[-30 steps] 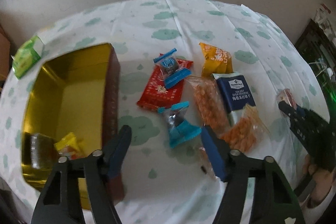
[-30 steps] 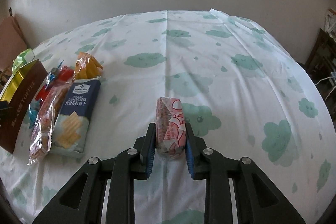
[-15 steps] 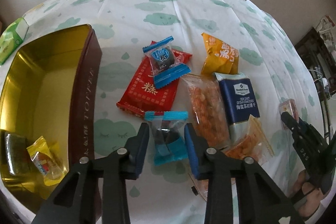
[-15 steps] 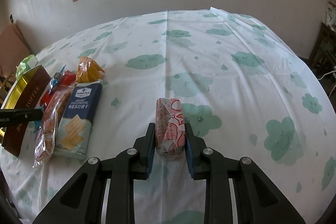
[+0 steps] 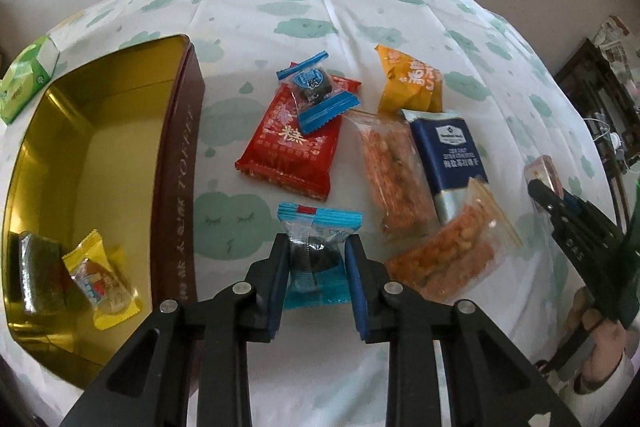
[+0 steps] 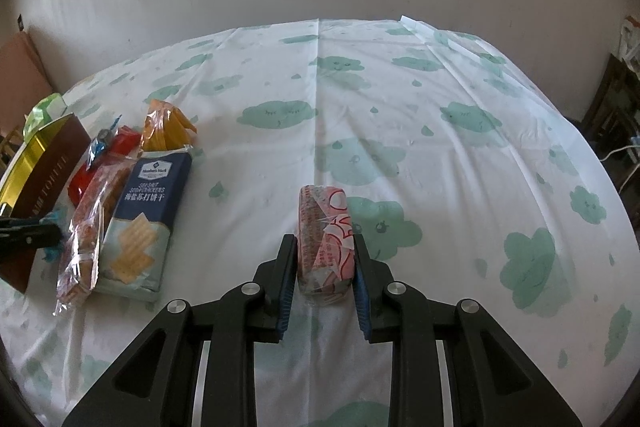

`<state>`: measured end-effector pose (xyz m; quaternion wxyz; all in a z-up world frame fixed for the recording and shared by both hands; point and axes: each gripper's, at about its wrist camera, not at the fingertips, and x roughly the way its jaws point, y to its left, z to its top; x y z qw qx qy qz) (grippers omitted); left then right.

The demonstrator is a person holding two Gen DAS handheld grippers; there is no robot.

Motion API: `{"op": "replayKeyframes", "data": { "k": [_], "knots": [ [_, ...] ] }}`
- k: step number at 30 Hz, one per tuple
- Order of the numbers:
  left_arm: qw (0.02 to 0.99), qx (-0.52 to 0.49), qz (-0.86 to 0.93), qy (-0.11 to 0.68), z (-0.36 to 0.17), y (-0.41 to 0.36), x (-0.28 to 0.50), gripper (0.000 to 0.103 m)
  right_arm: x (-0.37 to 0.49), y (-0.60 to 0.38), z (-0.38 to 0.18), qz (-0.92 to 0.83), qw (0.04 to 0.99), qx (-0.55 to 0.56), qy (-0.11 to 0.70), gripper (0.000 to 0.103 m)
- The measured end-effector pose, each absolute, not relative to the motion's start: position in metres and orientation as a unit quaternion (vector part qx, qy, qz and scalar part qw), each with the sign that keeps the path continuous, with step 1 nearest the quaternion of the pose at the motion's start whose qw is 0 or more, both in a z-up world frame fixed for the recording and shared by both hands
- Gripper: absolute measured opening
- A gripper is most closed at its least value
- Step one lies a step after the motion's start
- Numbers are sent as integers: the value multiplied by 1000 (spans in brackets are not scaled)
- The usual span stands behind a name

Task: Organize snacks
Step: 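Carry the blue-clipped bag into the tin box and open the left gripper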

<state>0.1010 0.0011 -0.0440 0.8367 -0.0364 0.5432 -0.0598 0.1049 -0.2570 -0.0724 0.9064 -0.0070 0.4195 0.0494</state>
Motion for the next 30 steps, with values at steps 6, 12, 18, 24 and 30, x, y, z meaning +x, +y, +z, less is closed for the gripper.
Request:
{"op": "replayKeyframes", "data": {
  "k": [6,12,18,24,30],
  "knots": [
    [851,-26,-65,520,-23,8,90,24,105,-255,-72,45,906,-15,420,27],
    [867,-24,-35,496,-5,40,88,24,105,-254,-72,44,906,-19,420,27],
    [874,-26,16,484,2,87,95,24,105,-254,-72,43,906,-21,420,27],
    [867,-15,69,493,-12,131,110,24,105,-253,-72,43,906,-21,420,27],
    [858,-12,91,506,-30,156,119,24,105,-253,-72,42,906,-22,420,27]
  ]
}}
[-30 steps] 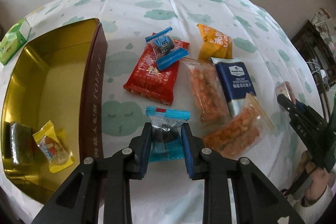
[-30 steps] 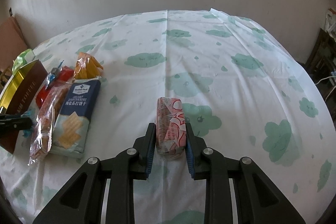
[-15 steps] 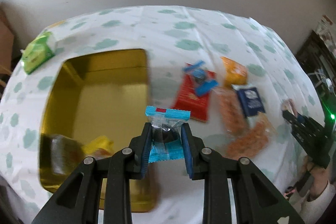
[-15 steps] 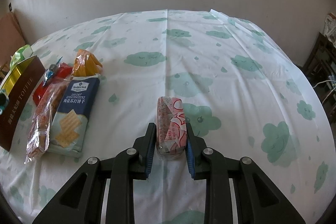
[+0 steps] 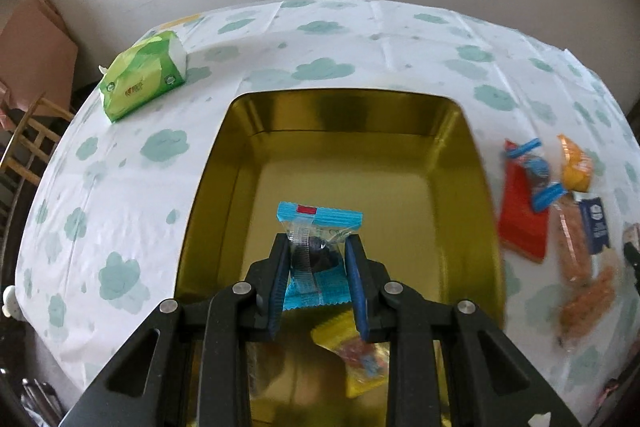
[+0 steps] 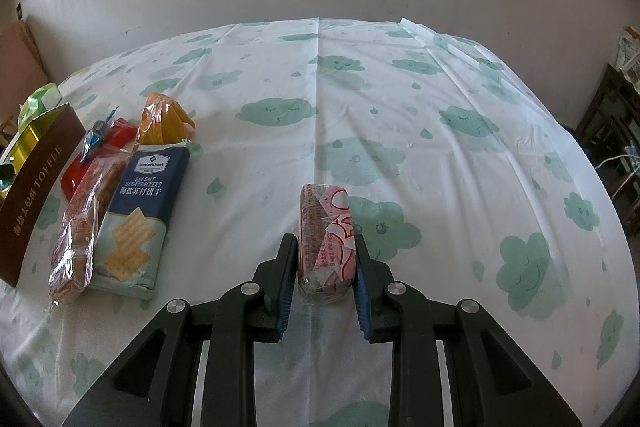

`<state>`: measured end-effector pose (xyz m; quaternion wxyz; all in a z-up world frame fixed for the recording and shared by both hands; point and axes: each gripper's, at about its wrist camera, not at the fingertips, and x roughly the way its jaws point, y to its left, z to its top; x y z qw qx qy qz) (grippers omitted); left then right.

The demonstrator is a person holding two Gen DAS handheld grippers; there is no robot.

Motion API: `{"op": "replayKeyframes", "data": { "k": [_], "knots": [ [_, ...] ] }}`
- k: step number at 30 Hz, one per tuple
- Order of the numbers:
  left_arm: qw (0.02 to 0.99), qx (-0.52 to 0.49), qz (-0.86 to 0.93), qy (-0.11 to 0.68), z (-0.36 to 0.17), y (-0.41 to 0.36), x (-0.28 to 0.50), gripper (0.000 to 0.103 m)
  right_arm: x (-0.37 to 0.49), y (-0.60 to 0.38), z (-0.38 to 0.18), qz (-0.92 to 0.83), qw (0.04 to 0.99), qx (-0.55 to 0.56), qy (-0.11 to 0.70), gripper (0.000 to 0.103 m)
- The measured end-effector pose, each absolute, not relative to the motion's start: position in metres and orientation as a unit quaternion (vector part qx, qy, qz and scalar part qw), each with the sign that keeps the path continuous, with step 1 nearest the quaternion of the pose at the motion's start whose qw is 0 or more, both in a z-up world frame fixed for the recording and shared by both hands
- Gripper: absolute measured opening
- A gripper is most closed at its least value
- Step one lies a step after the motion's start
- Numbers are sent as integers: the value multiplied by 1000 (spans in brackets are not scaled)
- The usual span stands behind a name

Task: Organize snacks
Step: 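Carry the blue-clipped bag into the tin box and open the left gripper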

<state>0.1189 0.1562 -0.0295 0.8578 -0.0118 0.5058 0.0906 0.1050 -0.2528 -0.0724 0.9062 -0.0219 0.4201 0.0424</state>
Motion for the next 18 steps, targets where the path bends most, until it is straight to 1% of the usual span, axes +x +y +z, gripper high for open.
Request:
{"op": "replayKeyframes", "data": {
  "k": [18],
  "knots": [
    [847,-5,92,524,-51,163,124,26,105,-252,-72,41,906,-24,420,28]
  ]
}}
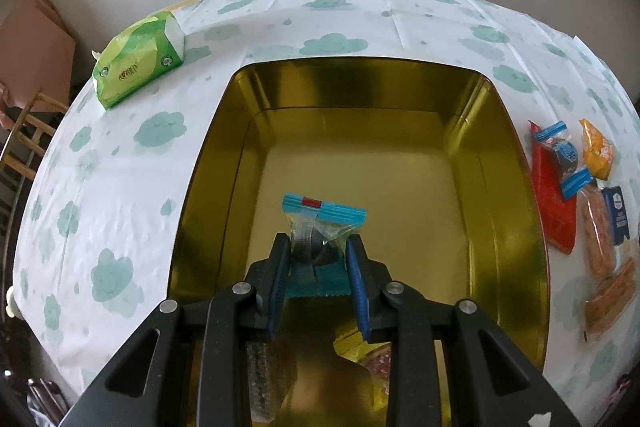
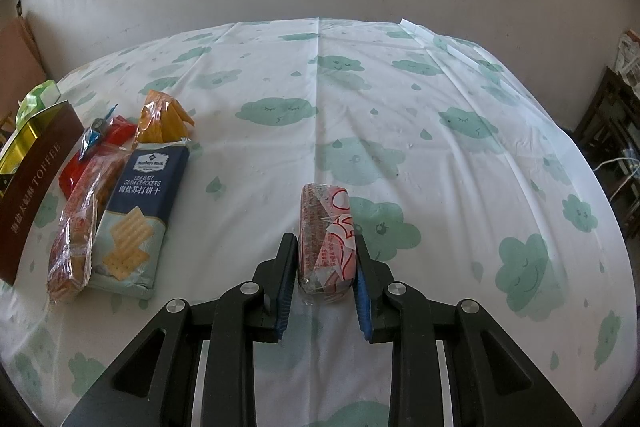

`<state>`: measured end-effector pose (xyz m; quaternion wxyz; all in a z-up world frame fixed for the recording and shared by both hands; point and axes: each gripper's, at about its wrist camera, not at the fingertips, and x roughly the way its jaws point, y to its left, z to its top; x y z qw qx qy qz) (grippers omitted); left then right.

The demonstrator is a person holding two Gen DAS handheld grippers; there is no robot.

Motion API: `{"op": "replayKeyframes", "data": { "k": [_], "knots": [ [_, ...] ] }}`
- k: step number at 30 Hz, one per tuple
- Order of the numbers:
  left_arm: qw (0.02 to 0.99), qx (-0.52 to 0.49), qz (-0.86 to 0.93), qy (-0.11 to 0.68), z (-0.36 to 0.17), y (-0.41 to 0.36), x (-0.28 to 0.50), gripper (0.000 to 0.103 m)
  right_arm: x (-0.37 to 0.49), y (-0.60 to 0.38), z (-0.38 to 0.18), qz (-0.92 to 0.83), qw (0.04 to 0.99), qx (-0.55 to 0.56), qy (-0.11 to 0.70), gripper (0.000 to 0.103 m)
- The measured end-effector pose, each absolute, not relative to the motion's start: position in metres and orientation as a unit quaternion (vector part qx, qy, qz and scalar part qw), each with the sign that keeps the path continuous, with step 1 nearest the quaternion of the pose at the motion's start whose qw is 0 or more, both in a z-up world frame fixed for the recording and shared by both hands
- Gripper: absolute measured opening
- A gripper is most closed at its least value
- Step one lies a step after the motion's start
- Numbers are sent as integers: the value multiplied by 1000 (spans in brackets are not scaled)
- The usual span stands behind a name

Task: Organize snacks
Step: 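Carry the blue-clipped bag into the tin box and open the left gripper, then carry the pink wrapped roll into the tin box and open the right gripper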

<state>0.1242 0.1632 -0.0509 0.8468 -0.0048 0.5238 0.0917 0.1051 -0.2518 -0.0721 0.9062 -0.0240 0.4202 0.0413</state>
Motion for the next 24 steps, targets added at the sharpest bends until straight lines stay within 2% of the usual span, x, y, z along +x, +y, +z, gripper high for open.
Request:
{"op": "replayKeyframes", "data": {
  "k": [4,17,24],
  "knots": [
    [846,-5,90,525,-50,164,124,26,105,-251,-72,41,906,-25,420,28],
    [862,8,78,501,-26,157,113,55,105,-251,-72,40,906,-26,420,28],
    [867,1,72,493,-18,158,97,61,105,-251,-72,40,906,-26,420,28]
  ]
}}
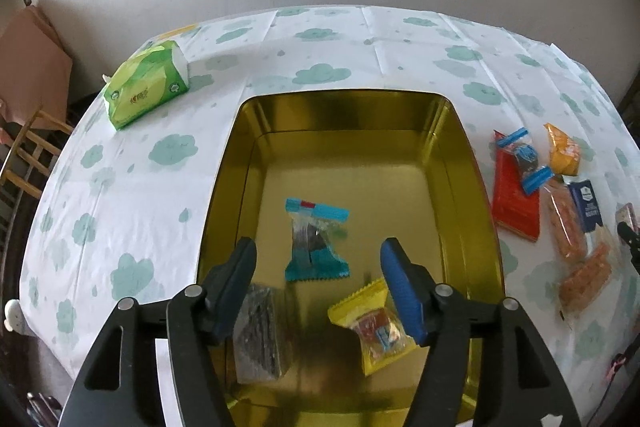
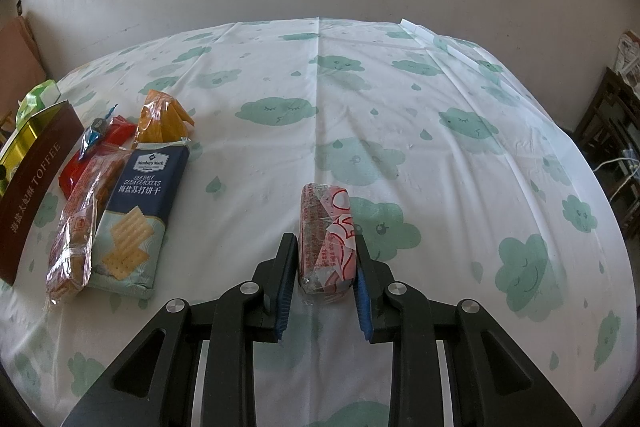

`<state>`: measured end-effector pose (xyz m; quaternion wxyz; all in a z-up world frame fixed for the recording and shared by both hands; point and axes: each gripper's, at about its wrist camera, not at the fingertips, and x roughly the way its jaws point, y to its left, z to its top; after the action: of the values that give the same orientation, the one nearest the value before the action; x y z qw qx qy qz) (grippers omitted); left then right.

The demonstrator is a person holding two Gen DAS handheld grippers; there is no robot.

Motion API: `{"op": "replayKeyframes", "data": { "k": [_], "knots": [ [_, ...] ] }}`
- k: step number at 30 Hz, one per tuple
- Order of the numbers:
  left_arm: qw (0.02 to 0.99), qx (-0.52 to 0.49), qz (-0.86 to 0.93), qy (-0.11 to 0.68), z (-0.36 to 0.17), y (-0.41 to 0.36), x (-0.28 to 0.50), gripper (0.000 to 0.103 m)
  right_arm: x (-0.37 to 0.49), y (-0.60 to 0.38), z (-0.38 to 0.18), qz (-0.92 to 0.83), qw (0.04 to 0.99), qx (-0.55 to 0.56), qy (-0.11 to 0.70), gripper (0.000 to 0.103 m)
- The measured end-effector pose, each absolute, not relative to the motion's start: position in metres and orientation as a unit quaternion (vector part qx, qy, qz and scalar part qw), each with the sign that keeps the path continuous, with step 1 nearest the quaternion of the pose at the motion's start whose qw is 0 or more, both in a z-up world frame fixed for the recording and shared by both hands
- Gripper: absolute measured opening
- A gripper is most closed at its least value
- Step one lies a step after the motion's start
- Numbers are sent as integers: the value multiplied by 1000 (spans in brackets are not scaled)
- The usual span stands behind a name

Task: Organize snacks
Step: 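Carry the pink wrapped roll into the tin box and open the right gripper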

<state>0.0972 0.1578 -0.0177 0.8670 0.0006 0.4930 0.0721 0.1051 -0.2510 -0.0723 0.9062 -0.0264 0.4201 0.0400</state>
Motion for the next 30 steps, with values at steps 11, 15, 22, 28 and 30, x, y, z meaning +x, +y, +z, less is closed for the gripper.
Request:
{"op": "replayKeyframes", "data": {
  "k": [11,15,22,28,30],
  "knots": [
    [869,-37,99,484,-5,182,71,66,105,-251,-73,39,906,-28,420,28],
    [870,-46,115,477,1,193,57,69,105,-251,-72,40,906,-27,420,28],
    [869,-61,138,471,6,214,39,73,105,-251,-72,36,904,-19,426,25],
    [870,-82,166,457,18,240,23,78,102,-248,-42,25,911,-2,411,25],
    [870,-90,179,450,23,251,17,80,100,-241,-23,31,919,2,392,25]
  ]
}}
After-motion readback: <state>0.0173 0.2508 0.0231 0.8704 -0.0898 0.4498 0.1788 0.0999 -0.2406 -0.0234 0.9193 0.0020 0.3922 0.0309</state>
